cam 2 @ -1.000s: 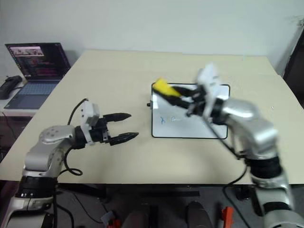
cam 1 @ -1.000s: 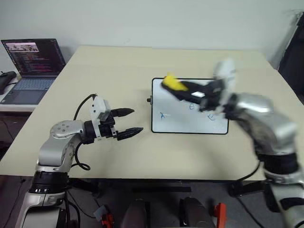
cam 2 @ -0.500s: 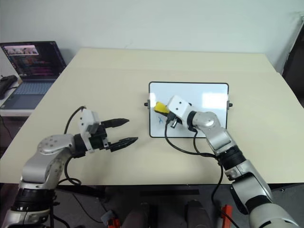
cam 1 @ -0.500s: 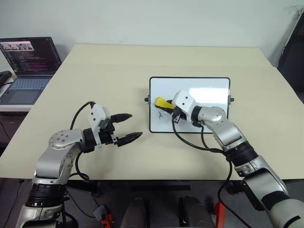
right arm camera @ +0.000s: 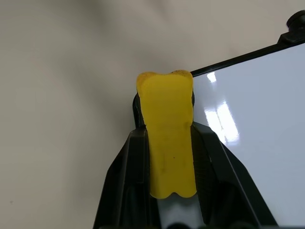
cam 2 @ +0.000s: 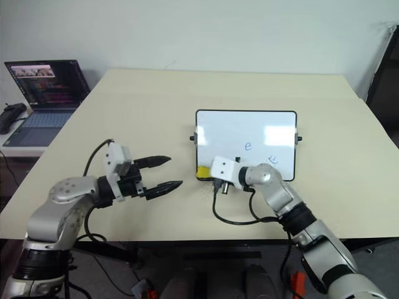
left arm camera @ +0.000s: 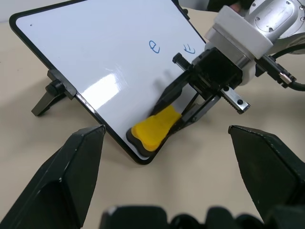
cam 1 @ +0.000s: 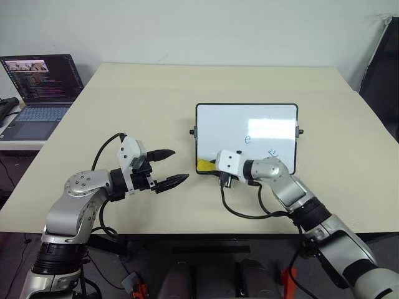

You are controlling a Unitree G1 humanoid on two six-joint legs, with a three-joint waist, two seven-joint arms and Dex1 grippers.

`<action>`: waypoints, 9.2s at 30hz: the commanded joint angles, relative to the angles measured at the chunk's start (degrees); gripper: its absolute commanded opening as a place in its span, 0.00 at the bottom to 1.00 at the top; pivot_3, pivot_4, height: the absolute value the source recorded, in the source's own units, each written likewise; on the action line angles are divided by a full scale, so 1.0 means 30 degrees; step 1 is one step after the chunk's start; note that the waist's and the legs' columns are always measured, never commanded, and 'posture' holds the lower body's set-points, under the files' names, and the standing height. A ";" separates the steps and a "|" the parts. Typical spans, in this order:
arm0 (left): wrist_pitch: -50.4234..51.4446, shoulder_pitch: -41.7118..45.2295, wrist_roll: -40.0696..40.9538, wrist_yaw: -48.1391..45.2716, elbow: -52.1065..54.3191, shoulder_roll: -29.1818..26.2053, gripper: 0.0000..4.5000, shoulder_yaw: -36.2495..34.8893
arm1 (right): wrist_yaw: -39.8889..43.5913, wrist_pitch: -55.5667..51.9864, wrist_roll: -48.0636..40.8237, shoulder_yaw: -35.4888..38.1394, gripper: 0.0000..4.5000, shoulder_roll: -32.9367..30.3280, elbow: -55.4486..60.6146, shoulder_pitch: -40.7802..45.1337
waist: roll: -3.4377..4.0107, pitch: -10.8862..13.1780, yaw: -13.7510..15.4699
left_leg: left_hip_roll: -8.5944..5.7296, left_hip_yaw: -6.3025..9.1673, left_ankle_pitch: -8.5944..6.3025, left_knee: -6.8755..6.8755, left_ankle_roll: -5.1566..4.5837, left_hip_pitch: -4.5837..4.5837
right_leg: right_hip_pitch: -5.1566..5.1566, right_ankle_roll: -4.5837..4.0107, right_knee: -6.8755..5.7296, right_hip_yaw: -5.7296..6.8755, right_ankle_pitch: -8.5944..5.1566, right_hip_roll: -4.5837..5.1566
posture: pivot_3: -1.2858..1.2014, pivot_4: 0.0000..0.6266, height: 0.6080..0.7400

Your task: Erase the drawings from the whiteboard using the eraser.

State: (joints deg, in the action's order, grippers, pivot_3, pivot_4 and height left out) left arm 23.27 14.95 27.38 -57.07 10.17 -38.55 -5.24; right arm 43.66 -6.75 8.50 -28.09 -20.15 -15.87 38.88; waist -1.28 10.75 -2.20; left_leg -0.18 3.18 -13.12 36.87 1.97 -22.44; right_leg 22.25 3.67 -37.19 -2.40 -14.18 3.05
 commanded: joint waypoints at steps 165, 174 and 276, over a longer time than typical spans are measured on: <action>-0.0726 0.5193 -0.1080 -0.2298 -0.1576 0.0929 1.00 0.2582 | -0.2021 -0.1274 -0.5006 1.0781 0.18 -0.5438 0.4768 -0.5002 | -0.0001 0.0077 0.0197 | -0.0048 -0.0034 -0.0016 -0.0015 -0.0010 -0.0205 | 0.0144 0.0143 0.0063 -0.0030 0.0043 0.0036 | 0.52 0.24 1.00; -0.0682 0.4967 -0.1036 -0.2291 -0.1422 0.0865 1.00 0.2505 | -0.1785 0.1454 -0.2782 0.8929 0.18 -0.5576 0.0916 -0.4644 | -0.0003 0.0075 0.0103 | -0.0041 -0.0037 -0.0016 -0.0003 -0.0011 -0.0139 | 0.0083 0.0141 0.0054 -0.0033 0.0042 0.0029 | 0.52 0.24 1.00; -1.0458 0.5389 -0.8102 1.3397 -1.2599 0.9391 1.00 0.0923 | -0.9256 0.4350 -0.7311 1.5809 0.99 0.0453 -0.4041 -0.5080 | 0.0079 0.0052 0.0177 | -0.0075 -0.0021 -0.0005 0.0004 -0.0031 -0.0130 | 0.0033 0.0182 0.0082 -0.0035 0.0061 0.0041 | 0.52 0.24 1.00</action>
State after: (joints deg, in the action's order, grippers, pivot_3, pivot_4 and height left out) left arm -5.91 30.55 3.92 -17.91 -27.16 -10.74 -2.65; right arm 16.74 4.70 -12.65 18.86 -18.77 -29.20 22.25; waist -1.04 10.91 -1.67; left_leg -0.41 3.12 -13.13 36.88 1.88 -22.82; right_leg 22.35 4.21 -36.94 -2.51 -14.00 3.17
